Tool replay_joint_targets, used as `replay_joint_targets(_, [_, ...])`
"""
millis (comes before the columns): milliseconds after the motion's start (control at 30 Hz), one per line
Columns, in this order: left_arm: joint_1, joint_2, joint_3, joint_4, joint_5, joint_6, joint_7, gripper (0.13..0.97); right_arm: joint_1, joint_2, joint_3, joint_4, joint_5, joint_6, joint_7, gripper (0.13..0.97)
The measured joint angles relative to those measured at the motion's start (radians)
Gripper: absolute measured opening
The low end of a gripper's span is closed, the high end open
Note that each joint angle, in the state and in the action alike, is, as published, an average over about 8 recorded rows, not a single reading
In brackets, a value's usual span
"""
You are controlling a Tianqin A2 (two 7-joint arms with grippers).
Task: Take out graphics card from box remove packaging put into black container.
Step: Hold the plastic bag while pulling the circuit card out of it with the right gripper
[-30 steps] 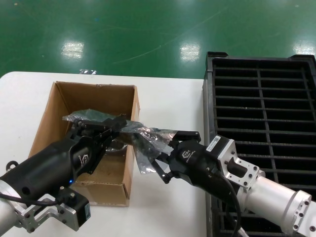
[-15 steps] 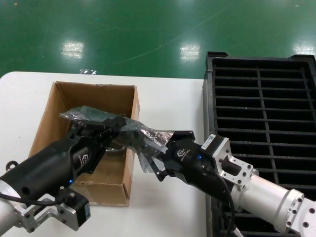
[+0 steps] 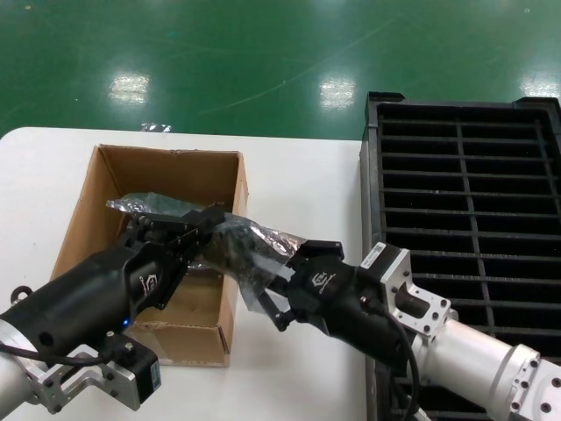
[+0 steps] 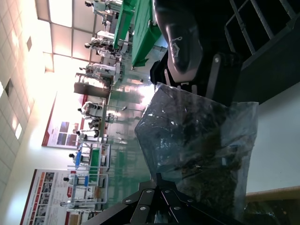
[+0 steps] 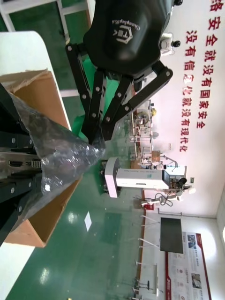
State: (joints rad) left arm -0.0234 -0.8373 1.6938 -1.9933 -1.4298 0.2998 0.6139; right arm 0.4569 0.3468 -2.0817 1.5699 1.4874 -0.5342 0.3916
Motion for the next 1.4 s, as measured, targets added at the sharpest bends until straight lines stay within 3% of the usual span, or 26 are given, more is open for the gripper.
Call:
replay_joint_targets(333, [0.0, 0.0, 0.0, 0.0, 0.0, 0.0, 0.0, 0.139, -0.004, -0.014, -0.001, -0.012, 0.004, -0.016, 0.009, 0.293])
replay_joint_targets(867, [0.0, 0.0, 0.0, 0.0, 0.0, 0.0, 0.0, 0.139, 0.03, -0.066, 0.007, -0.074, 0.005, -0.005, 0.015, 0.293])
replay_joint_targets(1133, [0.0, 0.0, 0.0, 0.0, 0.0, 0.0, 0.0, 0.139, 0.02, -0.053, 0.012, -0.046, -0.007, -0.007, 0.021, 0.196])
replay_joint_targets(1400, [0.0, 0.0, 0.0, 0.0, 0.0, 0.0, 0.0, 0.139, -0.016, 0.01, 0.04, 0.056, -0.059, -0.021, 0.088, 0.192])
